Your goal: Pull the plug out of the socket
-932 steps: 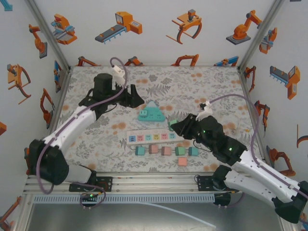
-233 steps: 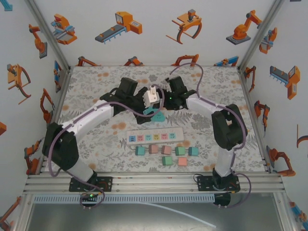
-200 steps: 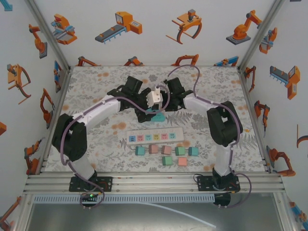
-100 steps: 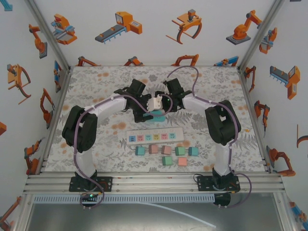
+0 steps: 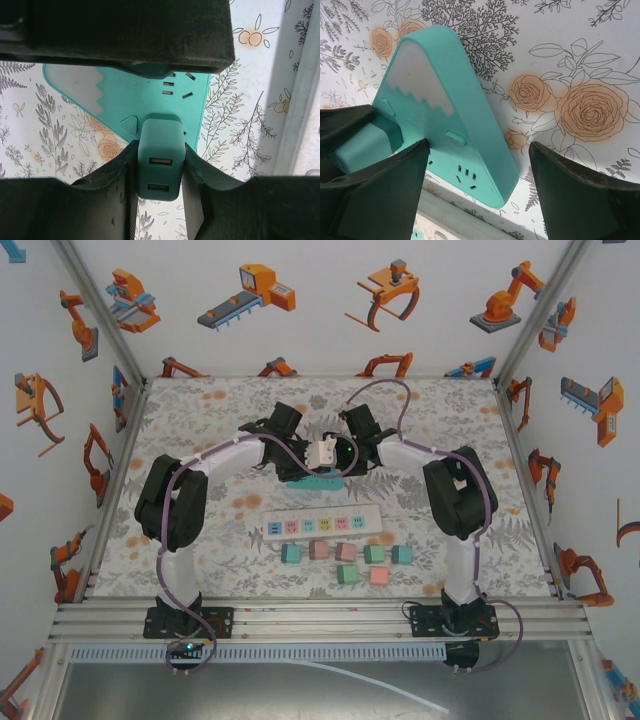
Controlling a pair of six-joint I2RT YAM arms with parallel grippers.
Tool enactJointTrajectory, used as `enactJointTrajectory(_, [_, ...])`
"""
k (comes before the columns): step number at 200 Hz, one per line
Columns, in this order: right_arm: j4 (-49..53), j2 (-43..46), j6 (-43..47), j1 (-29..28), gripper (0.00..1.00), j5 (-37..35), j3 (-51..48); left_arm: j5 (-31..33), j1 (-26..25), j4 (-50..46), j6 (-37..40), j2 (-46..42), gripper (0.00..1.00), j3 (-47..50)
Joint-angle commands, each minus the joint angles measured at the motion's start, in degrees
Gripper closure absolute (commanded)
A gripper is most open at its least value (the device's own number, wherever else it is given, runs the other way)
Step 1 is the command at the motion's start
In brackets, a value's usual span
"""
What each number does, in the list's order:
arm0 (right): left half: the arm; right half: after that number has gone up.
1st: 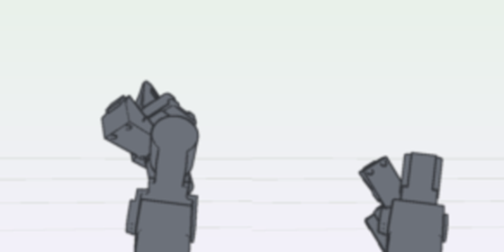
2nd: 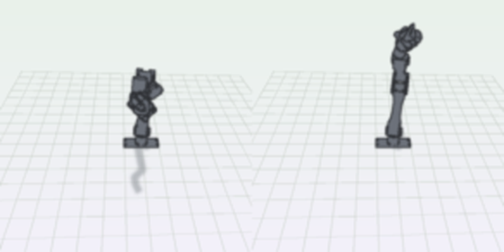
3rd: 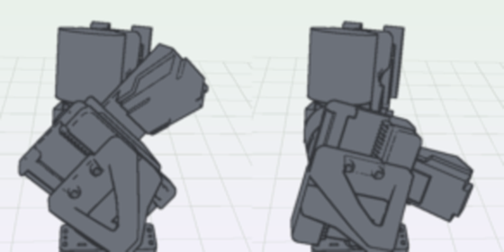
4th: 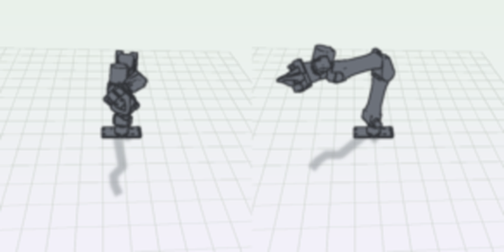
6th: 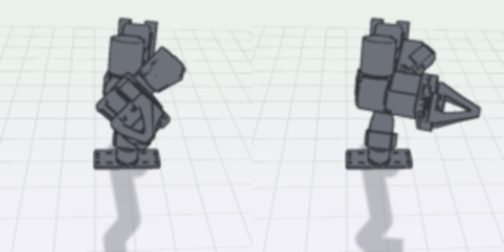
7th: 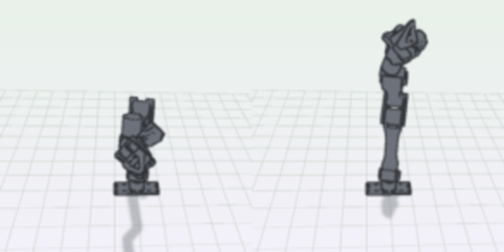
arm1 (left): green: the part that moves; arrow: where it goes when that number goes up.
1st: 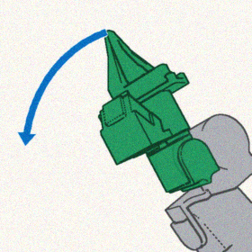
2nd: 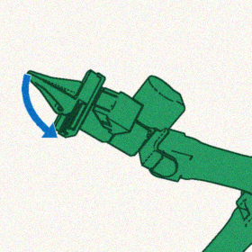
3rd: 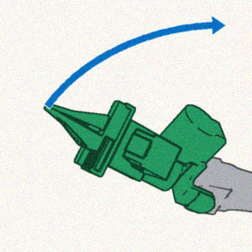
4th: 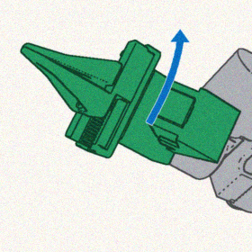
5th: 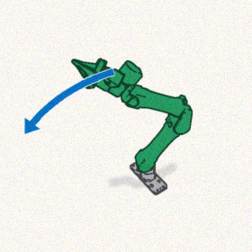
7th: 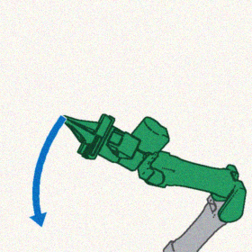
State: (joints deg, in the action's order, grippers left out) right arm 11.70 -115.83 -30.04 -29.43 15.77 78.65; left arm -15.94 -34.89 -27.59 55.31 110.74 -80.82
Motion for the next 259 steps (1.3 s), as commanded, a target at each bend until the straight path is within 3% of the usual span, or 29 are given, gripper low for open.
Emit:
enactJointTrajectory(1, [1.98,-1.60,-0.98,0.17,0.29,-2.57,1.09,-0.14,-0.26,0.29,0.59,1.21,0.74,-0.45])
enactJointTrajectory(19, [2.99,-2.29,-2.30,0.15,0.30,-5.04,1.24,0.25,-0.55,1.76,0.51,0.31,0.74,0.44])
enactJointTrajectory(60, [6.72,-4.67,-2.83,0.07,0.33,-8.67,2.08,0.56,-1.48,5.32,-1.01,-2.81,0.88,1.63])
enactJointTrajectory(115, [9.16,-4.58,-2.15,-0.32,0.34,-12.11,1.41,-10.90,1.76,1.58,-10.39,-2.89,0.94,-3.26])
enactJointTrajectory(134, [9.90,-4.65,-1.69,-0.54,0.35,-12.88,1.59,-6.49,1.29,0.63,-10.28,-1.77,0.94,-4.20])
enactJointTrajectory(171, [10.87,-5.07,-1.21,-0.53,0.35,-13.29,2.11,8.80,-2.65,1.96,-4.59,-1.18,0.94,-1.56])
enactJointTrajectory(198, [12.14,-5.71,-0.98,-0.61,0.35,-14.00,2.95,10.74,-3.15,5.31,-4.25,-2.51,0.98,0.89])
enactJointTrajectory(217, [13.17,-5.98,-0.43,-0.87,0.36,-15.27,3.39,7.76,-2.49,4.87,-7.75,-3.26,1.00,0.20])
enactJointTrajectory(239, [16.22,-7.08,1.69,-1.96,0.36,-18.73,5.23,-4.32,0.09,-3.49,-14.78,-2.24,1.00,-5.79])
enactJointTrajectory(259, [18.23,-8.38,2.84,-2.86,0.36,-20.57,6.48,-4.71,0.36,-6.03,-17.87,-1.54,1.00,-8.45])
